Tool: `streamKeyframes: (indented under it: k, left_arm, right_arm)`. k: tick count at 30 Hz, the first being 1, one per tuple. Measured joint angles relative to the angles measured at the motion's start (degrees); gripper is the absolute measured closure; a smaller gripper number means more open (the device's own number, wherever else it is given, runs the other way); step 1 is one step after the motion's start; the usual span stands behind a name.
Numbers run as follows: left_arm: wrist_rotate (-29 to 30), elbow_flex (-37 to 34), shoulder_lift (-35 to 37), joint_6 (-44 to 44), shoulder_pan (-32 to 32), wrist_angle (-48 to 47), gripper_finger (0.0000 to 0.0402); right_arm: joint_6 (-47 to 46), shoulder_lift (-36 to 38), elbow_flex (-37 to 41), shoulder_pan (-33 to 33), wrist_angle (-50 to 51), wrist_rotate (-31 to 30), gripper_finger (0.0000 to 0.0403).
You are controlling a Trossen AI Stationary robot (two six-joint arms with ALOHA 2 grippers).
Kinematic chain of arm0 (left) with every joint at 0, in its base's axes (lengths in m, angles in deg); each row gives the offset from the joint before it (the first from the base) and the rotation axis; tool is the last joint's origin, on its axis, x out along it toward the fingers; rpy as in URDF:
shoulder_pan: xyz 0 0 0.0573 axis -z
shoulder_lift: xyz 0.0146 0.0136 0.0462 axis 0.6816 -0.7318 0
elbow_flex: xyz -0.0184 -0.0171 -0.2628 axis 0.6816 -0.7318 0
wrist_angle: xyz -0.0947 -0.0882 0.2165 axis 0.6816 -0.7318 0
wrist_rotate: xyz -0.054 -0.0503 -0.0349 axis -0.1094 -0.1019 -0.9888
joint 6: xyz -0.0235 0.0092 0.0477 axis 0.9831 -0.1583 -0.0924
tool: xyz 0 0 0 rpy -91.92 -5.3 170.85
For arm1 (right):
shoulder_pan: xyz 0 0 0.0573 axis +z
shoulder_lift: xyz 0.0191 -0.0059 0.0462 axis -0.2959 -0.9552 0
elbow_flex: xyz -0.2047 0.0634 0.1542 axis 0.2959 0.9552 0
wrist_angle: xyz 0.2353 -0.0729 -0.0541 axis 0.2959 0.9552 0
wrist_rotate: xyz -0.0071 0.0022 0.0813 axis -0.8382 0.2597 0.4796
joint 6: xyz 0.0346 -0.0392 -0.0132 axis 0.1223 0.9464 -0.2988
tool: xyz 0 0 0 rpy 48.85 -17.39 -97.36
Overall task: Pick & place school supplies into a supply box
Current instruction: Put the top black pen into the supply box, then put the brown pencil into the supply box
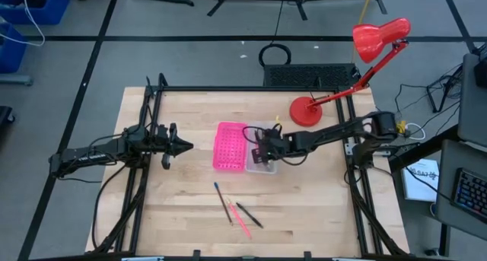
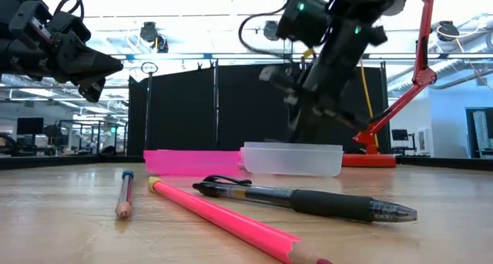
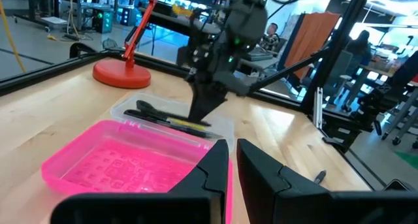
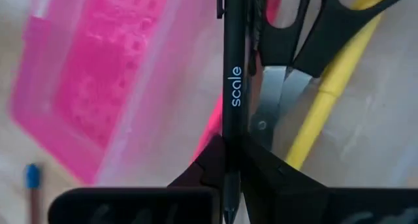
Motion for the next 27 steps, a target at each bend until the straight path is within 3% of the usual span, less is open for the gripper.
streamKeyframes:
  k: [7, 12, 24, 27]
  left_arm:
    - [-0.98, 0.00, 0.02, 0.00, 0.00, 0.07, 0.0360]
    - [-1.07, 0.00, 0.00, 0.00, -0.02, 0.04, 0.0360]
    - [-1.07, 0.00, -0.01, 0.00, -0.02, 0.02, 0.0360]
    - [-1.07, 0.00, -0.01, 0.00, -0.02, 0.02, 0.0360]
  right_arm:
    - [-1.11, -4.39, -0.22, -1.49, -1.42, 7.18, 0.0371]
    - [1.57, -3.63, -0.09, -1.36, -1.29, 4.92, 0.0366]
    - [2.92, 2.64, 0.04, -0.77, -0.54, 0.82, 0.0297]
    - [7.31, 4.80, 0.04, 0.07, -1.27, 0.65, 0.0289]
